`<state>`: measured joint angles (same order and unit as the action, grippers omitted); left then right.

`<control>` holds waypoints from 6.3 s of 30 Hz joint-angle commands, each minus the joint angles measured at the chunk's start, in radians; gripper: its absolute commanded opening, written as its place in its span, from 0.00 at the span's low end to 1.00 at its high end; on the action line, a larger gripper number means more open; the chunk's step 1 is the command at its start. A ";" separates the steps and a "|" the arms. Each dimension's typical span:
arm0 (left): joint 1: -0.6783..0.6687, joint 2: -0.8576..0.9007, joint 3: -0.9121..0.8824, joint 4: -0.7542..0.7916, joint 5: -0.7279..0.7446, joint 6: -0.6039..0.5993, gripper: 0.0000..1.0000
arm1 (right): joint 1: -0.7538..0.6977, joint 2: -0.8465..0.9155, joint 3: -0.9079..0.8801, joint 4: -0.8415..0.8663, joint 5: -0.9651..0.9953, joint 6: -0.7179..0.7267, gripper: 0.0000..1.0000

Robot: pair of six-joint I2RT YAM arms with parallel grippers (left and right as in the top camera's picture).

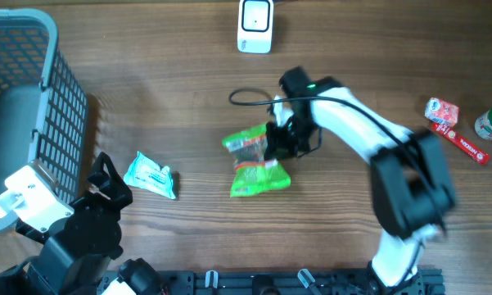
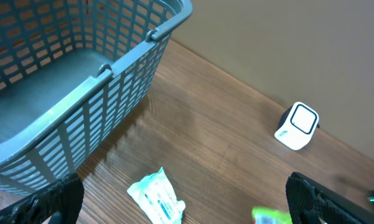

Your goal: Scan the item barcode

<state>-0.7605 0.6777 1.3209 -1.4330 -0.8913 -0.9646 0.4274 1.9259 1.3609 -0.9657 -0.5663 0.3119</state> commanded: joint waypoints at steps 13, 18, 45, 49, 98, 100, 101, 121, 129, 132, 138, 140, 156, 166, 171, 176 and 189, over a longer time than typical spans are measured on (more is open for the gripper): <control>-0.007 0.006 -0.006 0.000 -0.006 -0.012 1.00 | 0.006 -0.495 0.018 -0.015 0.041 -0.041 0.04; -0.007 0.006 -0.006 0.000 -0.006 -0.012 1.00 | 0.006 -0.495 0.018 -0.010 -0.015 -0.073 0.04; -0.007 0.006 -0.006 0.000 -0.006 -0.012 1.00 | 0.005 -0.405 0.009 0.343 -0.351 0.188 0.04; -0.007 0.006 -0.006 0.000 -0.006 -0.012 1.00 | 0.005 -0.375 0.009 0.502 -0.283 0.172 0.04; -0.007 0.006 -0.006 0.000 -0.006 -0.012 1.00 | 0.021 0.291 -0.061 0.233 0.074 -0.281 0.38; -0.007 0.006 -0.006 0.000 -0.006 -0.012 1.00 | 0.021 0.326 -0.061 0.211 0.082 -0.275 0.04; -0.007 0.006 -0.006 0.000 -0.006 -0.012 1.00 | 0.021 0.340 -0.061 0.195 0.096 -0.269 0.04; -0.007 0.006 -0.006 0.000 -0.006 -0.012 1.00 | -0.015 -0.153 -0.024 0.117 -0.102 -0.255 0.04; -0.007 0.006 -0.006 0.000 -0.006 -0.012 1.00 | -0.015 -0.309 -0.024 0.246 -0.200 -0.260 0.04; -0.007 0.006 -0.006 0.000 -0.006 -0.012 1.00 | -0.015 -0.301 -0.027 0.324 -0.214 -0.277 0.04; -0.007 0.006 -0.006 0.000 -0.006 -0.012 1.00 | -0.015 -0.299 -0.027 0.521 -0.120 -0.337 0.04; -0.007 0.006 -0.006 0.000 -0.006 -0.012 1.00 | -0.014 -0.293 -0.027 0.575 0.064 -0.335 0.04; -0.007 0.006 -0.006 0.000 -0.006 -0.012 1.00 | -0.013 -0.024 -0.023 1.143 0.985 -0.629 0.04; -0.007 0.006 -0.006 0.000 -0.006 -0.012 1.00 | 0.006 0.192 0.005 1.477 1.279 -1.053 0.04; -0.007 0.006 -0.006 0.000 -0.006 -0.012 1.00 | 0.034 0.266 0.027 1.599 1.318 -1.198 0.05; -0.007 0.006 -0.006 0.000 -0.006 -0.012 1.00 | 0.063 0.350 0.116 1.628 1.353 -1.285 0.05; -0.007 0.006 -0.006 0.000 -0.006 -0.012 1.00 | 0.100 0.628 0.266 1.820 1.542 -1.831 0.05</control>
<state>-0.7605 0.6777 1.3209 -1.4345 -0.8913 -0.9646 0.5232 2.4985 1.5997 0.8268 0.8806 -1.2934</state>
